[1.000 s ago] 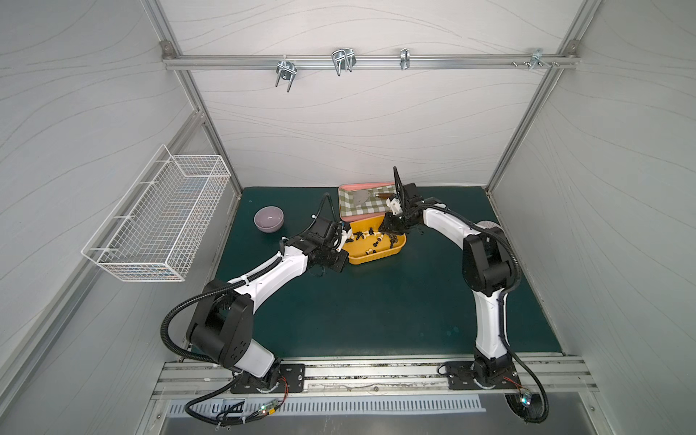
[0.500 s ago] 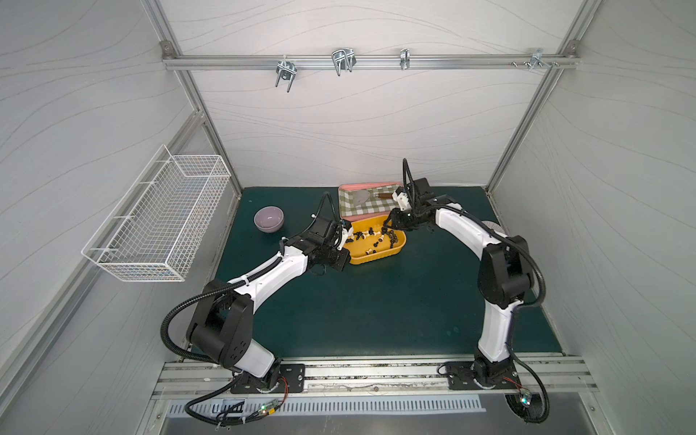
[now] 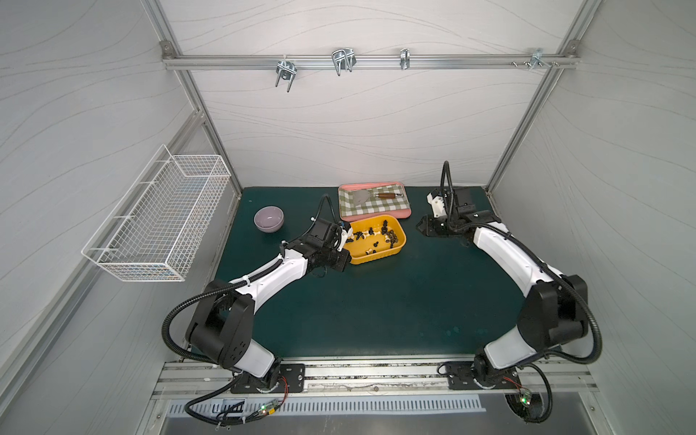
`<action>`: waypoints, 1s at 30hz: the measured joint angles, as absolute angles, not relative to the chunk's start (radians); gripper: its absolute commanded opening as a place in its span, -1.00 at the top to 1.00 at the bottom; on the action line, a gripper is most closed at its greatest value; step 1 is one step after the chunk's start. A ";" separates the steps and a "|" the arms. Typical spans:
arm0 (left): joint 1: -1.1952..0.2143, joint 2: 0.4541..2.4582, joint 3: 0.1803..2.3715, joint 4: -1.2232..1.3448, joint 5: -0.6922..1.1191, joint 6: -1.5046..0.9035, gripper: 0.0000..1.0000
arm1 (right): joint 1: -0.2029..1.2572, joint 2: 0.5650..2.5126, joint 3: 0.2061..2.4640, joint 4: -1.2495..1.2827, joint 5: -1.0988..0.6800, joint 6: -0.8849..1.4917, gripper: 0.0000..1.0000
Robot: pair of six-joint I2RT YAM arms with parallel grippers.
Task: Put the chess pieces into the storage box
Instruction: Place the chess piece in the storage box, then reset both arms
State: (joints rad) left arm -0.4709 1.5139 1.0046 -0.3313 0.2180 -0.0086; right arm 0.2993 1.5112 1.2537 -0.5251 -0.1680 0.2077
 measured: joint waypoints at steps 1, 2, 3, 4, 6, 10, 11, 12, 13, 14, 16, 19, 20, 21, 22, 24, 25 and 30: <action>-0.471 1.514 1.005 -0.329 0.218 -0.010 0.39 | 0.296 1.483 1.226 -0.523 -0.166 0.203 0.17; -0.471 1.515 1.005 -0.327 0.218 -0.011 0.39 | 0.290 1.460 1.206 -0.523 -0.164 0.200 0.17; -0.471 1.515 1.005 -0.323 0.218 -0.013 0.39 | 0.281 1.438 1.188 -0.522 -0.161 0.195 0.17; -0.471 1.515 1.005 -0.319 0.218 -0.015 0.39 | 0.270 1.418 1.172 -0.521 -0.157 0.191 0.17; -0.471 1.515 1.005 -0.312 0.218 -0.018 0.39 | 0.251 1.387 1.146 -0.515 -0.147 0.187 0.17; -0.471 1.515 1.005 -0.308 0.218 -0.020 0.39 | 0.224 1.333 1.094 -0.498 -0.130 0.183 0.16; -0.471 1.515 1.006 -0.308 0.218 -0.020 0.38 | 0.218 1.321 1.080 -0.494 -0.128 0.183 0.16; -0.471 1.515 1.005 -0.308 0.217 -0.019 0.38 | 0.212 1.306 1.064 -0.489 -0.126 0.183 0.16; -0.471 1.515 1.005 -0.308 0.213 -0.019 0.38 | 0.206 1.291 1.047 -0.485 -0.121 0.183 0.16; -0.471 1.514 1.005 -0.308 0.210 -0.019 0.38 | 0.203 1.279 1.033 -0.479 -0.119 0.183 0.15; -0.471 1.506 1.003 -0.306 0.192 -0.019 0.38 | 0.193 1.250 1.000 -0.465 -0.112 0.183 0.14; -0.470 1.475 0.989 -0.300 0.165 -0.019 0.38 | 0.175 1.221 0.965 -0.450 -0.101 0.184 0.12; -0.469 1.457 0.977 -0.290 0.153 -0.021 0.37 | 0.169 1.213 0.955 -0.445 -0.095 0.184 0.12; -0.466 1.436 0.963 -0.281 0.144 -0.023 0.37 | 0.163 1.208 0.946 -0.440 -0.091 0.184 0.12; -0.463 1.416 0.949 -0.271 0.137 -0.028 0.36 | 0.159 1.204 0.939 -0.437 -0.088 0.184 0.12; -0.451 1.372 0.914 -0.249 0.120 -0.035 0.36 | 0.150 1.195 0.921 -0.428 -0.085 0.184 0.11; -0.445 1.355 0.900 -0.242 0.112 -0.039 0.36 | 0.148 1.192 0.915 -0.426 -0.084 0.184 0.11; -0.410 1.303 0.865 -0.228 0.073 -0.071 0.36 | 0.142 1.173 0.893 -0.424 -0.083 0.185 0.10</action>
